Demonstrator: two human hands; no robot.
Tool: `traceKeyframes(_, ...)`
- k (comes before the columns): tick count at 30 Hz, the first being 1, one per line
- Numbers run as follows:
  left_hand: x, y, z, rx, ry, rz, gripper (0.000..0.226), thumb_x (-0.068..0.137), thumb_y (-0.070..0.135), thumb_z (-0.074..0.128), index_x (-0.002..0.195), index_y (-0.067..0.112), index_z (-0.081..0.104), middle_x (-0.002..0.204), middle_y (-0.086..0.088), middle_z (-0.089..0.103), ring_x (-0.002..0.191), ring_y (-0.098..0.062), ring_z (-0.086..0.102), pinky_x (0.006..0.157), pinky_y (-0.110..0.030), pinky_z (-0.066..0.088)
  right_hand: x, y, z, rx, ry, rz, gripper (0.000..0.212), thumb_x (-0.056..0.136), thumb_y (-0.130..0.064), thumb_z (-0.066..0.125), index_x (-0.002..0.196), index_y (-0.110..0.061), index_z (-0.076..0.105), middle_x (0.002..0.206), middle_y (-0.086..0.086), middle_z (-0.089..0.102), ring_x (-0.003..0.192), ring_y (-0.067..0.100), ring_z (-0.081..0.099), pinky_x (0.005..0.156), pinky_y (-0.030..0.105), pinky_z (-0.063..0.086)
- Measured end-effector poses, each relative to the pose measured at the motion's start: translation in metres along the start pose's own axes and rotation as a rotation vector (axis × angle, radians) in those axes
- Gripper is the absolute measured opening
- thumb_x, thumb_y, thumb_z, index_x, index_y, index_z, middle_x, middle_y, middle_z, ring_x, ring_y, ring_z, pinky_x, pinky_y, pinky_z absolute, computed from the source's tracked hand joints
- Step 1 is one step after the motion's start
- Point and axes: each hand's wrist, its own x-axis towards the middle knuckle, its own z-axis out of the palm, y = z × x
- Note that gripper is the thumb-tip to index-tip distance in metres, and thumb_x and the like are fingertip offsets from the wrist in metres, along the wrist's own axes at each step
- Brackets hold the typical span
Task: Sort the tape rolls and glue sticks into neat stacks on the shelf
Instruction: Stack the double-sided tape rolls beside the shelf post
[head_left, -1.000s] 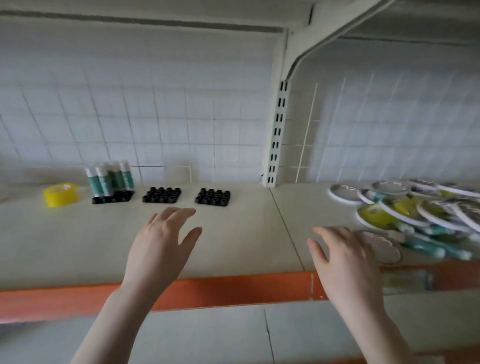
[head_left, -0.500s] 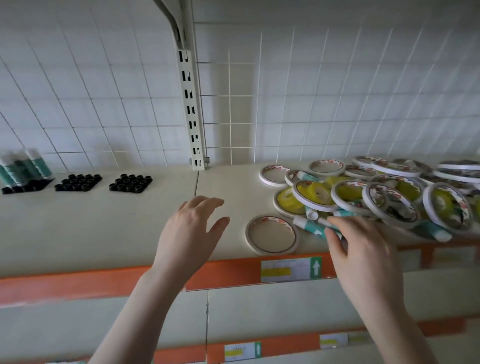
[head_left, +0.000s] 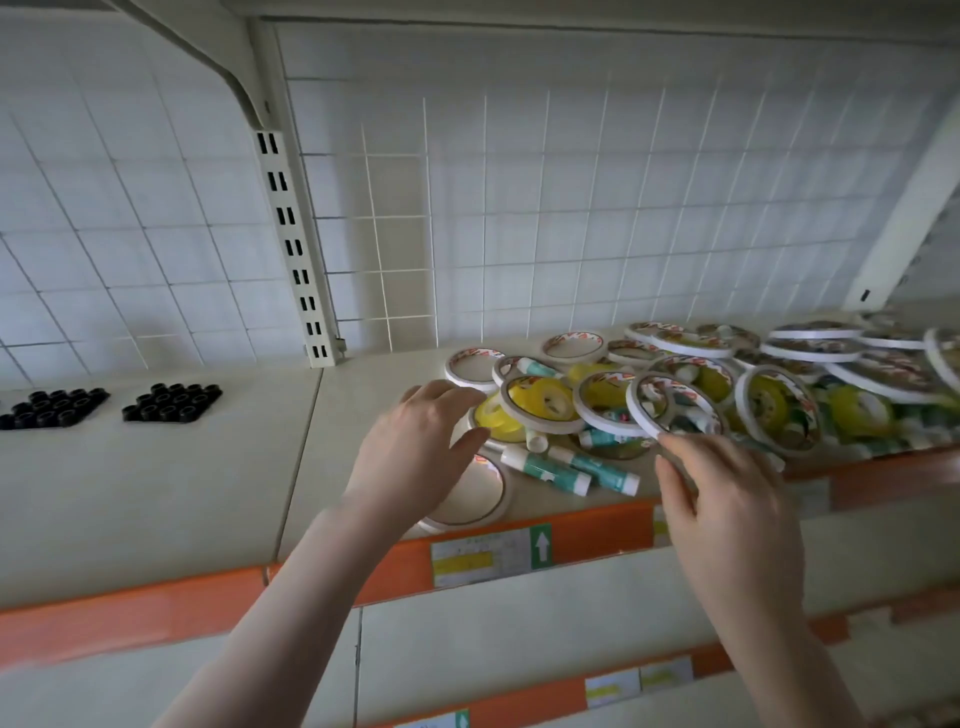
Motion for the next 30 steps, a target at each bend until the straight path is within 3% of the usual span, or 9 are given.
traceKeyframes(10,0.029,0.038,0.032,-0.007,-0.034,0.189,0.033,0.089,0.026,0.060,0.121,0.020,0.061,0.122,0.001,0.059,0.110,-0.022,0.054,0.083,-0.031,0.044,0.007,0.027,0.006,-0.085,-0.114,-0.009,0.015,0.075,-0.007,0.072,0.089,-0.004,0.068,0.077,0.010,0.065,0.075,0.034,0.061,0.067,0.044,0.054)
traceKeyframes(15,0.032,0.042,0.039,-0.002,-0.032,0.218,0.034,0.089,0.028,0.059,0.122,0.020,0.060,0.123,0.002,0.059,0.111,-0.022,0.053,0.085,-0.031,0.044,0.015,0.033,0.014,-0.116,-0.169,-0.071,0.013,0.070,-0.010,0.078,0.079,-0.007,0.070,0.069,0.005,0.065,0.071,0.030,0.061,0.060,0.038,0.051)
traceKeyframes(20,0.034,0.039,0.037,-0.009,-0.009,0.226,0.032,0.088,0.023,0.062,0.119,0.017,0.063,0.119,-0.002,0.061,0.108,-0.024,0.055,0.083,-0.031,0.044,0.019,0.036,0.014,-0.078,-0.148,-0.129,0.013,0.067,-0.008,0.081,0.073,-0.008,0.069,0.060,0.003,0.063,0.061,0.026,0.061,0.057,0.035,0.051)
traceKeyframes(28,0.045,0.046,0.042,-0.008,-0.042,0.264,0.034,0.089,0.025,0.060,0.122,0.019,0.060,0.122,0.000,0.060,0.109,-0.022,0.055,0.083,-0.033,0.046,0.023,0.048,-0.002,-0.128,-0.045,-0.116,0.004,0.074,-0.008,0.074,0.076,-0.008,0.071,0.063,0.003,0.064,0.064,0.028,0.060,0.065,0.034,0.045)
traceKeyframes(30,0.048,0.054,0.047,-0.005,-0.069,0.288,0.033,0.089,0.025,0.059,0.121,0.016,0.061,0.122,-0.003,0.060,0.111,-0.026,0.054,0.086,-0.036,0.047,0.022,0.056,-0.010,-0.150,-0.024,-0.089,0.010,0.071,-0.006,0.078,0.079,-0.008,0.072,0.063,0.004,0.064,0.065,0.028,0.061,0.066,0.034,0.045)
